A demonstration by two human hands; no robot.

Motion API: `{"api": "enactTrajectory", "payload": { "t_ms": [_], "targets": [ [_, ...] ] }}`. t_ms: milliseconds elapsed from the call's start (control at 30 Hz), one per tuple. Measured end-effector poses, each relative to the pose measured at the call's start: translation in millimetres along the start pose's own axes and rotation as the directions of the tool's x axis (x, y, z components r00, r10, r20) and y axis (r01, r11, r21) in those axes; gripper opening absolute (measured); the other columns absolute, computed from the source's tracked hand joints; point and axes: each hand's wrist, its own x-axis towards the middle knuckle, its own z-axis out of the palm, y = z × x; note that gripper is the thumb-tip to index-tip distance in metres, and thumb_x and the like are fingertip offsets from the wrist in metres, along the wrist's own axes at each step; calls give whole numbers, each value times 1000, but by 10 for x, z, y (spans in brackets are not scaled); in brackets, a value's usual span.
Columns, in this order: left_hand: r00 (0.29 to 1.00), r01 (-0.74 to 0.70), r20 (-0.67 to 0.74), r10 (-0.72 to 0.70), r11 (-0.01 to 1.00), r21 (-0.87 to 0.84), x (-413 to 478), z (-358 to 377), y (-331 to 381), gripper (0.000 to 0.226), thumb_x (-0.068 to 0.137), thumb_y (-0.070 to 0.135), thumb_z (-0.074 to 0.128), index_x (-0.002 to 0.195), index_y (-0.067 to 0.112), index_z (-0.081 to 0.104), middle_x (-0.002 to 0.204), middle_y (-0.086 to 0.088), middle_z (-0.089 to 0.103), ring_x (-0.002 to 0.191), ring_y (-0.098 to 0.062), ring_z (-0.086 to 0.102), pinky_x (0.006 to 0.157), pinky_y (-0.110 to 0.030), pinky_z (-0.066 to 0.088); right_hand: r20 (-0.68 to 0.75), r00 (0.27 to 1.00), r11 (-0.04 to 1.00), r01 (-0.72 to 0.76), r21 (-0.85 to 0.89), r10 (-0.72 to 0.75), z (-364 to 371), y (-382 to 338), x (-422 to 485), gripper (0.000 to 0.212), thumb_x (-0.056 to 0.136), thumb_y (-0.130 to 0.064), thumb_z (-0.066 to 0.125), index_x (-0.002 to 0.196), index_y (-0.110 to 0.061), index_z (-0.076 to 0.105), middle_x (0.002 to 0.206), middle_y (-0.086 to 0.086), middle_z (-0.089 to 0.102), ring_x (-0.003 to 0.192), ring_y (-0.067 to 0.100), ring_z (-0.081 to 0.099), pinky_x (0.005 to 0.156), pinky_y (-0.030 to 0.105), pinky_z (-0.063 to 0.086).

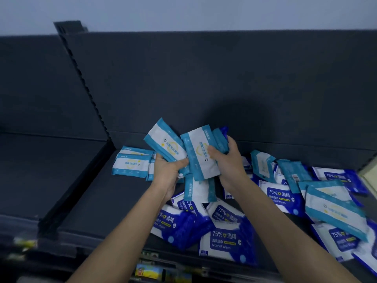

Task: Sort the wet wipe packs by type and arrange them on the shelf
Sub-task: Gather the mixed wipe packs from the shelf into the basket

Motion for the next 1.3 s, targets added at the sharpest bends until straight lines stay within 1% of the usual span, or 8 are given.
{"api": "enactTrajectory", "payload": {
  "t_ms": [200,400,500,600,833,1067,1167,1300],
  "targets": [
    [995,-20,-101,14,998,-61,-248,-164,35,51,78,-13,68,124,4,51,115,-13,68,102,-29,67,82,-45,58,69,997,998,-49,44,46,165,79,-133,53,88,-5,65,133,-24,44,113,-1,65,95,14,67,70,30,57],
    [975,-91,-209,75,994,-66,-562,-485,165,51,79,-15,66,123,5,51,116,-13,68,102,-30,67,80,-50,57,200,977,997,-80,9,77,486,126,-362,45,89,-4,63,125,-25,48,106,-1,65,90,16,68,68,33,58],
    [951,-156,-275,140,987,-38,-737,-705,329,53,78,-16,65,124,6,49,115,-10,68,100,-26,68,69,-39,59,265,962,997,-77,13,71,746,126,-525,41,88,-4,63,118,-28,49,105,2,65,91,19,68,70,36,59],
    [922,-198,-336,191,980,13,-920,-983,505,53,79,-14,66,125,6,49,116,-9,68,99,-25,68,67,-38,59,339,938,995,-91,34,74,1082,140,-702,42,88,-3,63,122,-25,49,105,2,67,87,17,69,65,32,58],
    [828,-279,-501,253,960,24,-1463,-1960,875,51,80,-13,65,125,8,49,116,-7,68,102,-25,67,77,-43,58,486,868,991,-132,24,103,2060,433,-1314,37,89,-3,63,116,-24,53,107,2,68,93,18,69,72,33,58],
    [735,-311,-623,267,950,40,-2125,-3125,1226,46,81,-14,63,117,11,50,112,-6,68,99,-24,68,75,-39,59,583,784,970,-241,-30,213,3118,914,-2122,41,89,-5,64,124,-22,51,111,2,67,98,19,68,81,40,58],
    [700,-285,-666,258,956,70,-2389,-3639,1345,43,82,-13,63,109,17,51,108,-3,68,95,-20,68,69,-36,59,617,749,962,-270,-51,243,3561,1147,-2466,35,89,-3,63,114,-25,52,109,1,67,97,19,68,81,39,57],
    [634,-269,-733,246,959,89,-2741,-4313,1393,48,82,-12,63,121,11,48,113,-6,68,96,-22,69,66,-35,59,657,687,941,-318,-113,311,4082,1507,-2901,34,88,-3,64,110,-27,54,104,0,69,91,18,70,74,37,58]
  ]
}}
